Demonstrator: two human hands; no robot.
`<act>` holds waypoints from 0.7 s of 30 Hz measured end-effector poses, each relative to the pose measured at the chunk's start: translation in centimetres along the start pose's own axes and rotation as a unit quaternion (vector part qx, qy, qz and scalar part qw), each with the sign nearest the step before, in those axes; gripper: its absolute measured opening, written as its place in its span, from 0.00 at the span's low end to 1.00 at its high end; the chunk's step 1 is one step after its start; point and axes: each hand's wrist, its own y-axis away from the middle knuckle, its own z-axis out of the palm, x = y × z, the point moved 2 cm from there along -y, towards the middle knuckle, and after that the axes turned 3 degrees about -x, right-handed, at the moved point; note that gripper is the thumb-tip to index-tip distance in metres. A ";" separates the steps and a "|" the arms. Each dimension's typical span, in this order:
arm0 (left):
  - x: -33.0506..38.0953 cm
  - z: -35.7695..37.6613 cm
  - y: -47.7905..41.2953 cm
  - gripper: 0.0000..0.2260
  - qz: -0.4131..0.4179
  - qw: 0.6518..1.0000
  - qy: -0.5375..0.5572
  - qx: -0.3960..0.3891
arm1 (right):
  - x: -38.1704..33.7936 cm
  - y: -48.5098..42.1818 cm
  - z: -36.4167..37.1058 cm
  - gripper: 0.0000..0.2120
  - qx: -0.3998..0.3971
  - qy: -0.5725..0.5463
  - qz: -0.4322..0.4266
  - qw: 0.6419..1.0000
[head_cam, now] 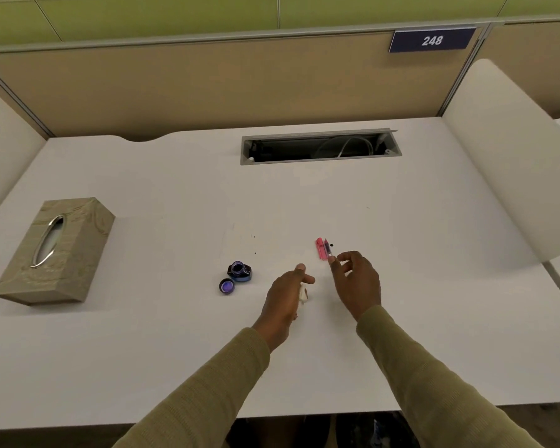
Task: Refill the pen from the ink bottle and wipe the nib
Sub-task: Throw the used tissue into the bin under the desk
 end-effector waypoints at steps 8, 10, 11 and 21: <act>0.3 1.0 1.0 0.15 -0.025 0.990 0.132 0.036 | -1.8 6.1 -1.4 0.09 -0.093 -0.154 -0.034 0.983; 0.2 1.3 1.3 0.14 -0.025 0.990 0.134 0.047 | -1.8 7.4 -1.6 0.11 -0.119 -0.166 -0.045 0.978; 0.1 1.5 1.5 0.14 -0.023 0.989 0.134 0.052 | -1.9 8.0 -1.7 0.13 -0.125 -0.168 -0.057 0.976; -0.7 3.0 5.4 0.13 0.012 0.990 0.139 0.022 | -2.0 11.4 -2.8 0.19 -0.108 -0.064 -0.188 0.974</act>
